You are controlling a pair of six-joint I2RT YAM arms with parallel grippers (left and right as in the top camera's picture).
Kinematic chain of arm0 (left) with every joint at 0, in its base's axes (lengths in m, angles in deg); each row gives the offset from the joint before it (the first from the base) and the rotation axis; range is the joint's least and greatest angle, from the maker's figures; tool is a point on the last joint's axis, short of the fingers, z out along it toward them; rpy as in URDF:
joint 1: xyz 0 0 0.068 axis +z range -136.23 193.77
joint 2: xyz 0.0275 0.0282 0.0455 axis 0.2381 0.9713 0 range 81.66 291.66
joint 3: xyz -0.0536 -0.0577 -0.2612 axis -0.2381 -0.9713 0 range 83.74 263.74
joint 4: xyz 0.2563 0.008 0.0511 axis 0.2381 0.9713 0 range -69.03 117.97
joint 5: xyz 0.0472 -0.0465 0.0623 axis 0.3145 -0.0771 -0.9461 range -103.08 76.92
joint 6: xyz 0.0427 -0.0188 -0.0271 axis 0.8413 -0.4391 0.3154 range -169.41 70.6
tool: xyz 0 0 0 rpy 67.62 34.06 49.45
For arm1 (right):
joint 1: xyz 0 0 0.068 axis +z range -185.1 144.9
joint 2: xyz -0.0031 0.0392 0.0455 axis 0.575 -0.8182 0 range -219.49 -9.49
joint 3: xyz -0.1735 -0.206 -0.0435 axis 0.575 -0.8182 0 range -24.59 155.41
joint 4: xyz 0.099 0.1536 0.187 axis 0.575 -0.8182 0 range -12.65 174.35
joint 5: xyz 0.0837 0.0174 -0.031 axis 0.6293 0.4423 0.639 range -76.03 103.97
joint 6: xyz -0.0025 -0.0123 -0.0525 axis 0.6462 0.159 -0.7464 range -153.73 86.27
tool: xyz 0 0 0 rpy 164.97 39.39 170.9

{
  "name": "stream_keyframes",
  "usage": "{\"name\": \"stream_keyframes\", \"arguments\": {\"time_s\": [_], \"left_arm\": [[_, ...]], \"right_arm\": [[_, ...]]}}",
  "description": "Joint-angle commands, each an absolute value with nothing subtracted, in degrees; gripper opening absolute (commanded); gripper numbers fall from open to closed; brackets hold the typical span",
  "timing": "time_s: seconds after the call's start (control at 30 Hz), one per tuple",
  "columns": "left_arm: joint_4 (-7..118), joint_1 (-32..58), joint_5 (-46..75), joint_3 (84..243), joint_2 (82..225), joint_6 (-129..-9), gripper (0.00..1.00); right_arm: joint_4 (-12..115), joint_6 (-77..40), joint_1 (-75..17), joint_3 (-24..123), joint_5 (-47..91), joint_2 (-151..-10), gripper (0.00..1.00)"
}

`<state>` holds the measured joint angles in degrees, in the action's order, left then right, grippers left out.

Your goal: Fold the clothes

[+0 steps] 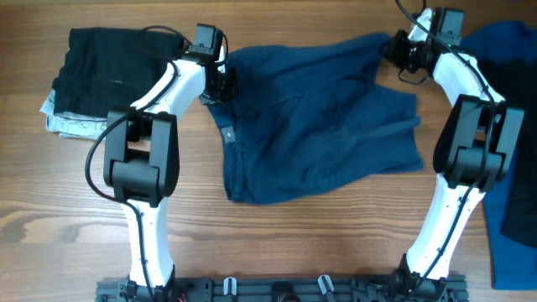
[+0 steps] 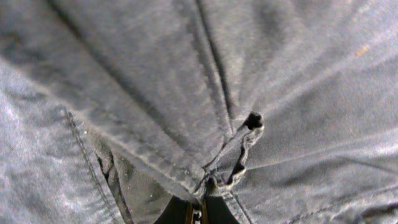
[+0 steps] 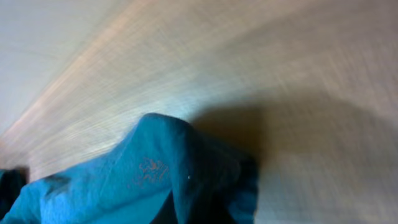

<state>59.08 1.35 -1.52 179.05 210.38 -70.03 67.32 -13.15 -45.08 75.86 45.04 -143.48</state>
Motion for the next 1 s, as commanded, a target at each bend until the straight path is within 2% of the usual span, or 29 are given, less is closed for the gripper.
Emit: {"name": "stream_keyframes", "arguments": {"time_s": [0.0, 0.2, 0.23, 0.33, 0.37, 0.43, 0.47, 0.53, 0.63, 0.73, 0.87, 0.97], "left_arm": [[58.9, 1.6, -2.7, 178.7, 207.9, -67.7, 0.04], [59.0, 1.6, -2.7, 178.7, 205.1, -66.7, 0.04], [59.0, 1.6, -2.7, 178.7, 204.5, -66.7, 0.04], [58.9, 1.6, -2.7, 178.7, 202.6, -66.4, 0.04], [58.9, 1.7, -2.7, 178.7, 201.7, -66.3, 0.08], [59.0, 1.8, -2.7, 178.7, 199.3, -66.1, 0.31], [59.3, 1.8, -2.7, 178.7, 197.7, -66.1, 0.38], [60.9, 1.8, -2.7, 178.7, 194.0, -66.6, 0.46], [67.1, 1.2, -2.5, 178.7, 187.7, -67.6, 0.47], [75.4, 0.0, -2.0, 178.7, 183.7, -71.2, 0.48], [86.3, -3.5, -1.8, 178.2, 183.5, -73.0, 0.52], [88.8, -7.0, -1.8, 175.8, 183.7, -73.0, 0.52]], "right_arm": [[75.6, -21.3, -45.7, 75.8, 51.3, -143.7, 0.04], [88.2, -23.6, -45.9, 75.9, 56.1, -141.2, 0.04], [88.2, -23.6, -45.9, 75.9, 55.2, -141.1, 0.08], [85.7, -23.9, -46.1, 75.9, 50.8, -141.1, 1.0], [84.8, -24.9, -46.3, 75.9, 50.0, -141.1, 1.0], [83.1, -25.1, -47.2, 75.9, 49.5, -140.0, 1.0], [81.8, -25.1, -47.9, 75.9, 49.5, -138.9, 1.0], [78.3, -26.1, -49.5, 75.9, 49.5, -135.7, 1.0], [68.8, -27.9, -51.8, 75.9, 45.9, -129.2, 1.0], [52.4, -27.9, -53.8, 75.9, 36.8, -122.1, 1.0], [30.5, -24.3, -55.2, 75.8, 24.9, -117.1, 1.0], [20.5, -22.7, -55.5, 75.7, 22.1, -116.9, 1.0]]}}
